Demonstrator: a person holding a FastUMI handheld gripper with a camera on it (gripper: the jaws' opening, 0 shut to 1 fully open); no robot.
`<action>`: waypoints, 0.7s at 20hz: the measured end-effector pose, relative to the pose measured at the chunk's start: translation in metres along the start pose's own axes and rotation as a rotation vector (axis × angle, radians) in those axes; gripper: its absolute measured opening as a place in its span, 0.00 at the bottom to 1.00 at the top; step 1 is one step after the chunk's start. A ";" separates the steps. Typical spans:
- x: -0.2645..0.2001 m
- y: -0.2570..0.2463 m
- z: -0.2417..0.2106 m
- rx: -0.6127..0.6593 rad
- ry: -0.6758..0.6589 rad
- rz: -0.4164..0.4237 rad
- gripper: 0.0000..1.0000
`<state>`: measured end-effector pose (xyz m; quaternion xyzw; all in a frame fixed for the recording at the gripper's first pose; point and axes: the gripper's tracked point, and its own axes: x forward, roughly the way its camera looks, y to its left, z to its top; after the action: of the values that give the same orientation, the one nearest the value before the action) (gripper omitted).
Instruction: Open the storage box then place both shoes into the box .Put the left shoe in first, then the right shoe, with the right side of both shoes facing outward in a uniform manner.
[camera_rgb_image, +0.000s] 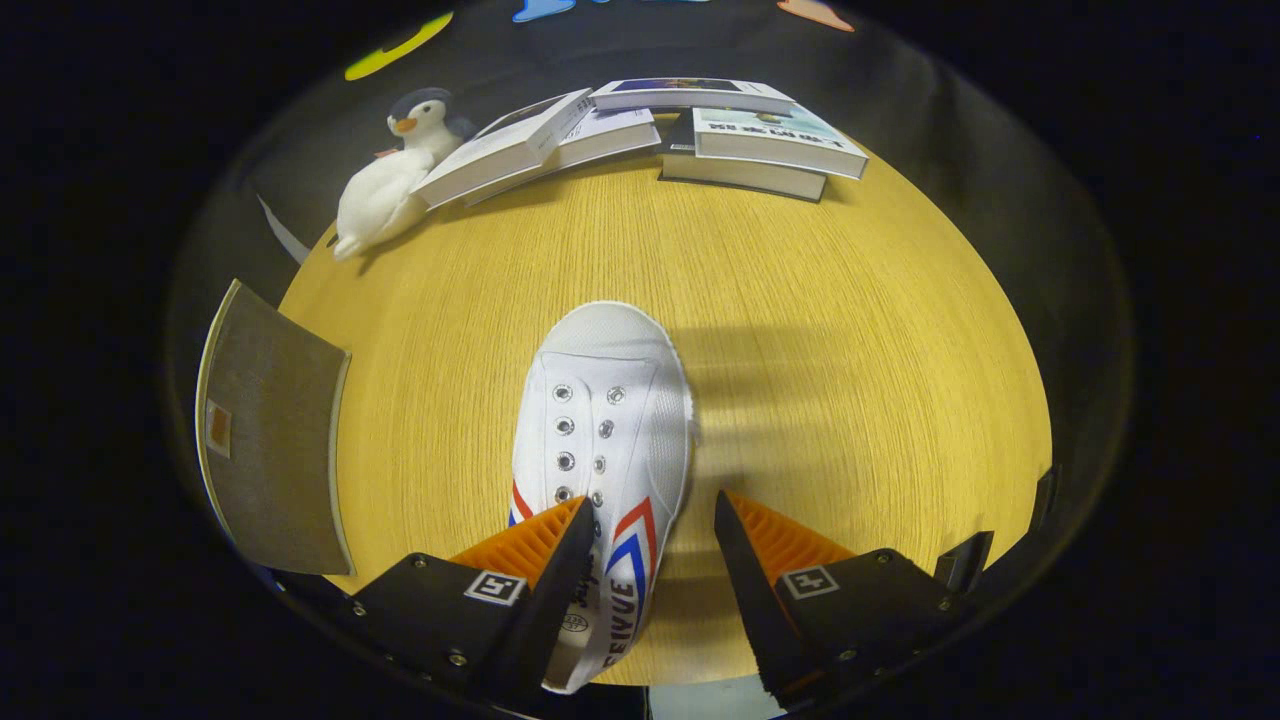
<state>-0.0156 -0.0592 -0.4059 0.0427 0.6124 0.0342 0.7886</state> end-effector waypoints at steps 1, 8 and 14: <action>0.001 0.001 -0.001 0.006 0.007 0.010 0.78; -0.001 0.004 -0.003 0.020 0.040 0.035 0.41; -0.001 -0.004 -0.001 0.120 0.006 0.013 0.06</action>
<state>-0.0166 -0.0630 -0.4059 0.0940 0.6154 0.0025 0.7826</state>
